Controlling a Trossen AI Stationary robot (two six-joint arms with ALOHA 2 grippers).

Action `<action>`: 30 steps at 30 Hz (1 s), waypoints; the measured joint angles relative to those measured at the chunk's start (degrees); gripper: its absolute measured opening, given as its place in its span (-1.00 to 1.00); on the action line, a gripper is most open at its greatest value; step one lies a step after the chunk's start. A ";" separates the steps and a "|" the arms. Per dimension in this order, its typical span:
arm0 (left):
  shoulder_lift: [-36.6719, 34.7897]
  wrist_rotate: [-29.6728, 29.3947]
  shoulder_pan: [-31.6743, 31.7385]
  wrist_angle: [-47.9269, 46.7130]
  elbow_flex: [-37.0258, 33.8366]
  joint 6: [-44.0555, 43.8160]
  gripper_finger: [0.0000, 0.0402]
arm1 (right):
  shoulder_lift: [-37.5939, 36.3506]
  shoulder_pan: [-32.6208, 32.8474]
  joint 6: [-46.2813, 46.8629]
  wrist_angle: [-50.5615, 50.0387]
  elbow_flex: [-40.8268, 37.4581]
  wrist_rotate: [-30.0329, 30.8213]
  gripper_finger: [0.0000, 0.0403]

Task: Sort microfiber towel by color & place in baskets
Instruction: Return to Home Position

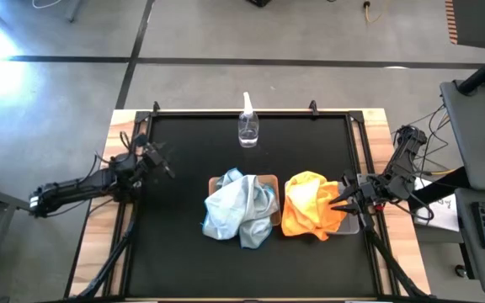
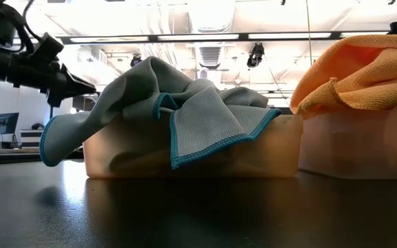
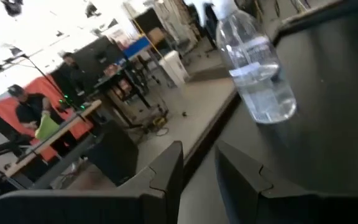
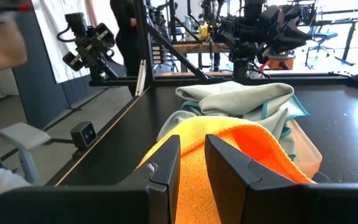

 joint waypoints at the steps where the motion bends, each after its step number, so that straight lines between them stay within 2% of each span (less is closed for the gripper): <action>1: 0.90 0.03 -0.02 -0.31 0.22 -0.14 -0.61 | 0.02 0.00 0.00 -0.02 0.00 0.02 -0.66; 11: 7.80 0.02 -0.04 0.25 2.63 -0.22 -0.61 | -0.07 -0.02 0.00 -0.02 0.00 0.00 -0.66; 30: 12.46 0.05 -0.04 0.36 2.75 -0.22 -0.61 | -1.11 -0.02 -0.02 0.85 -3.56 -1.55 -0.66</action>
